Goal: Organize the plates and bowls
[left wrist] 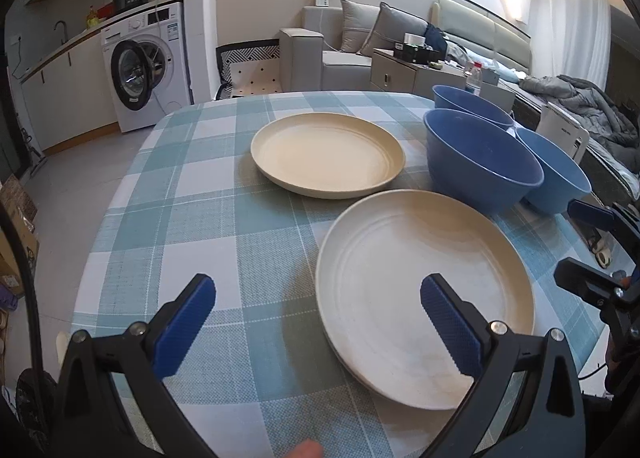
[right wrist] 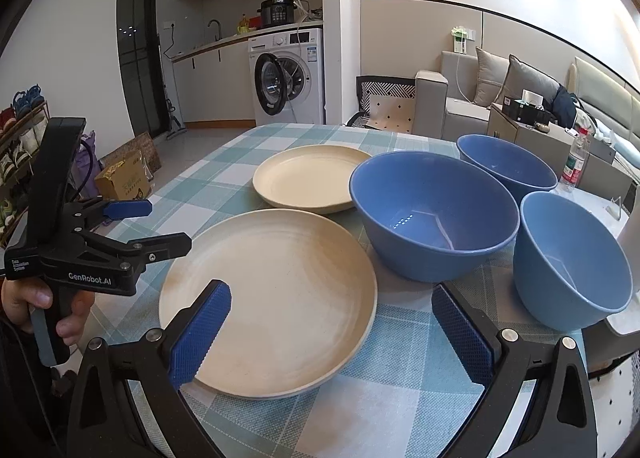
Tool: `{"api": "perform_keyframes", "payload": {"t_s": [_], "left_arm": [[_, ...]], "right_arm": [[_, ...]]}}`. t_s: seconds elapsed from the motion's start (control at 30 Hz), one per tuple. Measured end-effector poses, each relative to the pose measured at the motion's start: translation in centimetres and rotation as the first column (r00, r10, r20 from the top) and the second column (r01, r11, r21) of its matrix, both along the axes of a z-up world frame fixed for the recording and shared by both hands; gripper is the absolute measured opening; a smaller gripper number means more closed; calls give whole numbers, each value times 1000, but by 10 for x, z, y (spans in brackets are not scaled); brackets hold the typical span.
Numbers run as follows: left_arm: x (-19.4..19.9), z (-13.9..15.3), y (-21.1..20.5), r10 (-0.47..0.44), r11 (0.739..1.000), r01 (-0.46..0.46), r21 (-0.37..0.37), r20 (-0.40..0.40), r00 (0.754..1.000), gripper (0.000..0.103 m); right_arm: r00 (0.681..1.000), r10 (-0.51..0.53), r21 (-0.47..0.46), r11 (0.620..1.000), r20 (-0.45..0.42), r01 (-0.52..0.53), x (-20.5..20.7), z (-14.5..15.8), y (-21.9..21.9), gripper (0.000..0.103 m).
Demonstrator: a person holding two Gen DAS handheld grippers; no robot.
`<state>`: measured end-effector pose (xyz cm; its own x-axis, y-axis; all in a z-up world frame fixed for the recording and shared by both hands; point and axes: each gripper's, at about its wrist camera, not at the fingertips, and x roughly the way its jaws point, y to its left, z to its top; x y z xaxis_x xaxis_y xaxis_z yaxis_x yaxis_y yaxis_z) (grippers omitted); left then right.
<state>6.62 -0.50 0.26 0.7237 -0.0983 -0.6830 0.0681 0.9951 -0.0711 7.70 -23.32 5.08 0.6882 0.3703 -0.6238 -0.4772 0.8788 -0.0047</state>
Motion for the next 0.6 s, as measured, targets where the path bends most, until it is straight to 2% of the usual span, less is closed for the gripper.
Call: {"api": "perform_keyframes", "payload": {"t_s": [0.5, 0.6], "left_arm": [[24, 10, 12, 61, 997, -61, -51, -5, 998, 103], [28, 10, 12, 68, 997, -68, -42, -5, 998, 103]], "right_arm": [[1000, 5, 6, 1000, 21, -5, 15, 12, -1, 102], [1000, 2, 4, 1000, 21, -2, 18, 13, 1, 102]]}}
